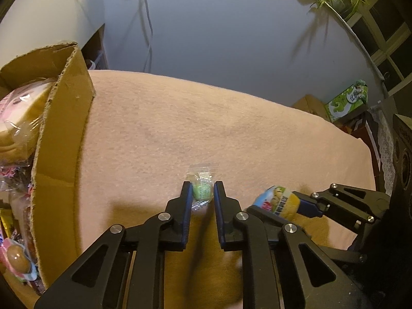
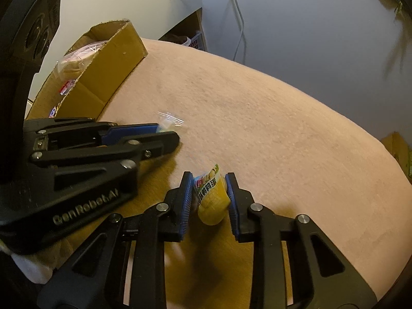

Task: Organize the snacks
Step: 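Grasp the clear-bagged green candy with the left tool while the right tool grasps the yellow pouch, then carry both items into the cardboard box and open both tools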

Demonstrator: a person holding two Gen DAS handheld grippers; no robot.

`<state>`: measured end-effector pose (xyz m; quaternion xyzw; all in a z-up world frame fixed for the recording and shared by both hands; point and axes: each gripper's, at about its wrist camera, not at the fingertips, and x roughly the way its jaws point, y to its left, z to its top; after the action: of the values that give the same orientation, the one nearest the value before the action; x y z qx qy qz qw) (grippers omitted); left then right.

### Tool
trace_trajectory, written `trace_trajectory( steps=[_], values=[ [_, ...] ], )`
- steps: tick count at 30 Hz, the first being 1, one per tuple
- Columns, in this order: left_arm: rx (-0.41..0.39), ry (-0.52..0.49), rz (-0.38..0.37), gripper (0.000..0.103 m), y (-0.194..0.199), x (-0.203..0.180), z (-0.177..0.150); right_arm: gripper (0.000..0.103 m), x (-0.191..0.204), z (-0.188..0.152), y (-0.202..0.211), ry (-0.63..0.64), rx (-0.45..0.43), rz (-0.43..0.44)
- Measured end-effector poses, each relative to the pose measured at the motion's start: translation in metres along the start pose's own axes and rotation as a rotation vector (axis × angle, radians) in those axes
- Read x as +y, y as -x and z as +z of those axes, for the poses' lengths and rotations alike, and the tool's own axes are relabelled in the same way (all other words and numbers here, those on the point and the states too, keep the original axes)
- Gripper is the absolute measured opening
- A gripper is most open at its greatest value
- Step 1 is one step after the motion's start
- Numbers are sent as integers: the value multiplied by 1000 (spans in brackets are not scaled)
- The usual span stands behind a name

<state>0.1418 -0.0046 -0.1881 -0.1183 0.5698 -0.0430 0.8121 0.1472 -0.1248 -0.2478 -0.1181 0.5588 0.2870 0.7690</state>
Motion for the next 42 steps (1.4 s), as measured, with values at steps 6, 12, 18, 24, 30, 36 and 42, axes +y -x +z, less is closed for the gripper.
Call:
trace_trajectory(
  steps=[6,12,18,24,30,36,42],
  values=[
    [-6,1,3,14,8,3,-4,27,-7,-5,8,-23,-15,-2],
    [-19,-13,6,14,16,4,-6,27,-7,-5,21,-28,-40,-10],
    [-37,-16,5,14,30,6,-7,27,-6,-7,37,-36,-63,-13],
    [-76,-10,3,14,56,13,-7,26,2,-7,58,-21,-93,-5],
    [-112,-1,15,14,82,29,-7,27,21,5,73,7,-120,12],
    [-155,27,37,14,104,48,-12,27,49,20,82,56,-135,37],
    [-191,79,60,14,118,73,-21,26,82,35,74,114,-130,65]
  ],
)
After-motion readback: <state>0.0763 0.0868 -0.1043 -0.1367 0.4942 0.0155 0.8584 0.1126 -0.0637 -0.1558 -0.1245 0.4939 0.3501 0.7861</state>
